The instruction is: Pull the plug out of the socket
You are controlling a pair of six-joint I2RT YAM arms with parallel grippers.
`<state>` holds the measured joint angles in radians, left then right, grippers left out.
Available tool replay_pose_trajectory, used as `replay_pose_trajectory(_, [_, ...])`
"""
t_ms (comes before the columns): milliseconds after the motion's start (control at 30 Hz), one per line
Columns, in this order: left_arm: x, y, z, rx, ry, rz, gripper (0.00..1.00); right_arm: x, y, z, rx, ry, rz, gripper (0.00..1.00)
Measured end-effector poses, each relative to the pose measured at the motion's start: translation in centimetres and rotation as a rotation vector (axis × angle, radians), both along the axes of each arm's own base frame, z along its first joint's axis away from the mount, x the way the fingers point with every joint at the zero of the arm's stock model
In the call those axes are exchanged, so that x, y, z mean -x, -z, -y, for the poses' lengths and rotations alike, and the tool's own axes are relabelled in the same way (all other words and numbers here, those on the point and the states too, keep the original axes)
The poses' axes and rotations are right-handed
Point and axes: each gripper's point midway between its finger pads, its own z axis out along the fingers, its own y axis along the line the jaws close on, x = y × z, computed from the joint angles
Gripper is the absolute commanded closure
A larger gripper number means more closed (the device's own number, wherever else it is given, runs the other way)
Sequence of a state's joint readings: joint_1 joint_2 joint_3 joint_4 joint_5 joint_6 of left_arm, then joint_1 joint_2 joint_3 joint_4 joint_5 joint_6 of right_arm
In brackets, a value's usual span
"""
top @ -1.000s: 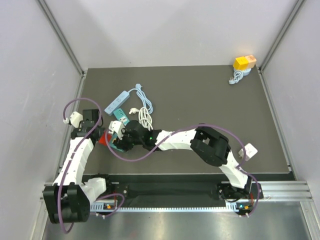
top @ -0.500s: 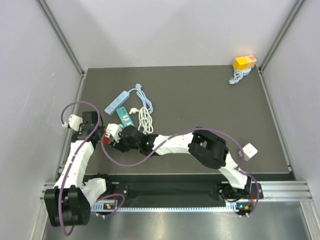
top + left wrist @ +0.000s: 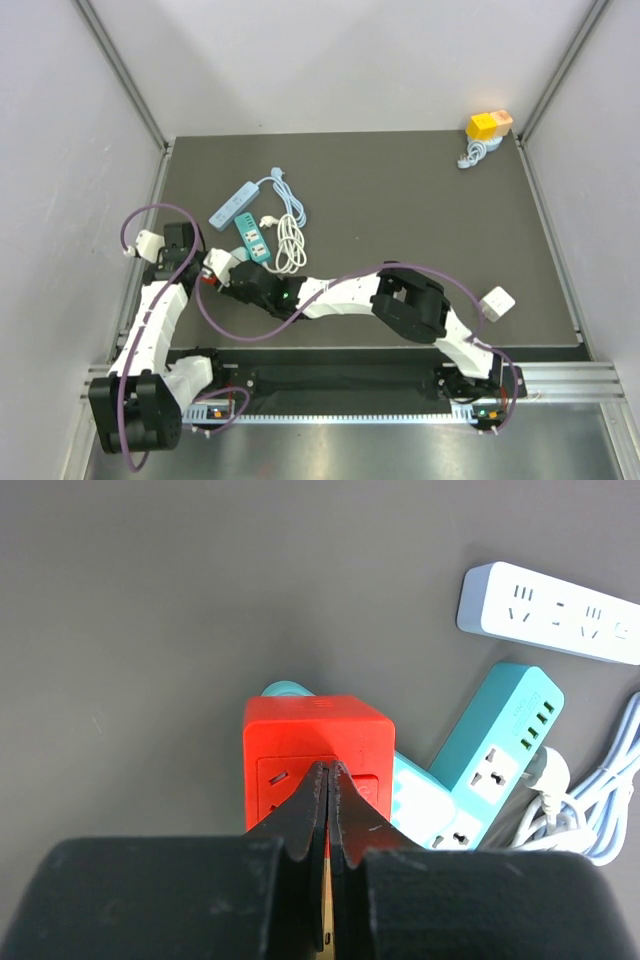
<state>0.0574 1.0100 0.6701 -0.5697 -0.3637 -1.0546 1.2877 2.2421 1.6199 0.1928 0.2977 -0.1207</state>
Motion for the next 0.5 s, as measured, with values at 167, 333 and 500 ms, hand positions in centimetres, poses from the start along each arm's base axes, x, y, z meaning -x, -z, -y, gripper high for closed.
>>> replay_pose_trajectory(167, [-0.22,-0.02,0.01,0.015,-0.008,0.014,1.00,-0.34,0.17,-0.04,0.006,0.026,0.015,0.63])
replay_pose_trajectory(333, [-0.31,-0.01,0.05,0.021,-0.010,0.019,1.00,-0.70,0.85,-0.33,0.018,0.040,0.022,0.73])
replay_pose_trajectory(500, [-0.38,0.01,0.07,0.028,-0.013,0.021,1.00,-0.81,0.81,-0.29,0.025,0.047,0.029,1.00])
